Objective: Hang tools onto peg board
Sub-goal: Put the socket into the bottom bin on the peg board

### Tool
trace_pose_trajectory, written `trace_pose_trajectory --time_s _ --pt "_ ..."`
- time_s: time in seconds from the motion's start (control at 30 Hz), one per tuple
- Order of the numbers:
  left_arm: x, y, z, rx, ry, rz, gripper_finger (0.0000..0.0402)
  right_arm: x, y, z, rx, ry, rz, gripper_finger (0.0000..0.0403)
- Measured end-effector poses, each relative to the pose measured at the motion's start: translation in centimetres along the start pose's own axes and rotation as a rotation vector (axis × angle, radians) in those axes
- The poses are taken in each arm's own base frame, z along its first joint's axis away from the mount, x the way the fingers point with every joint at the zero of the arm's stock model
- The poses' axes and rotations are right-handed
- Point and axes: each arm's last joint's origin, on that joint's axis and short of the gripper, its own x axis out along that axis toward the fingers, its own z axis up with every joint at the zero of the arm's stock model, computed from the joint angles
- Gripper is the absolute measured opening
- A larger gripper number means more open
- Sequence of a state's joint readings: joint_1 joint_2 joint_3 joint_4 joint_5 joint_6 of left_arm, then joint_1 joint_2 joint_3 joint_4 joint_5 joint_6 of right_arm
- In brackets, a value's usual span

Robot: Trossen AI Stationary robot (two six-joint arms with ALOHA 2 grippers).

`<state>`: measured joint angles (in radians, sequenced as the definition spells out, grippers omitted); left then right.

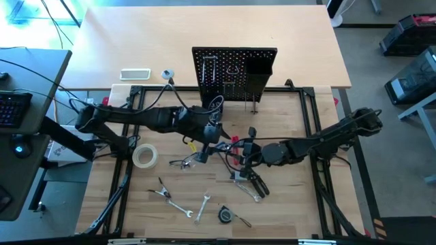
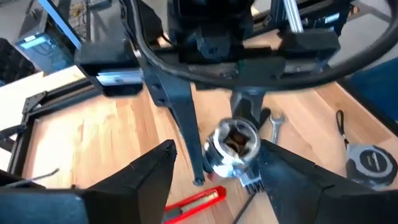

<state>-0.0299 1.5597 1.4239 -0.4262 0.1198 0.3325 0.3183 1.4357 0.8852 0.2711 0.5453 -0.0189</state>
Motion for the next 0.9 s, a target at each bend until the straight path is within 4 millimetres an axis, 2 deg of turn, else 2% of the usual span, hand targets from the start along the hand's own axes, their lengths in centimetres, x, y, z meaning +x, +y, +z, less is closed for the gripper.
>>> trace_pose_trajectory --time_s 0.5,0.9 --pt "0.01 -0.35 0.29 0.066 -0.018 -0.005 0.0087 -0.02 -0.03 0.00 -0.008 0.001 -0.005 0.0110" --pt "0.02 -0.74 0.66 0.089 -0.051 -0.018 0.0081 -0.06 -0.02 0.03 -0.009 0.001 -0.007 0.0110"
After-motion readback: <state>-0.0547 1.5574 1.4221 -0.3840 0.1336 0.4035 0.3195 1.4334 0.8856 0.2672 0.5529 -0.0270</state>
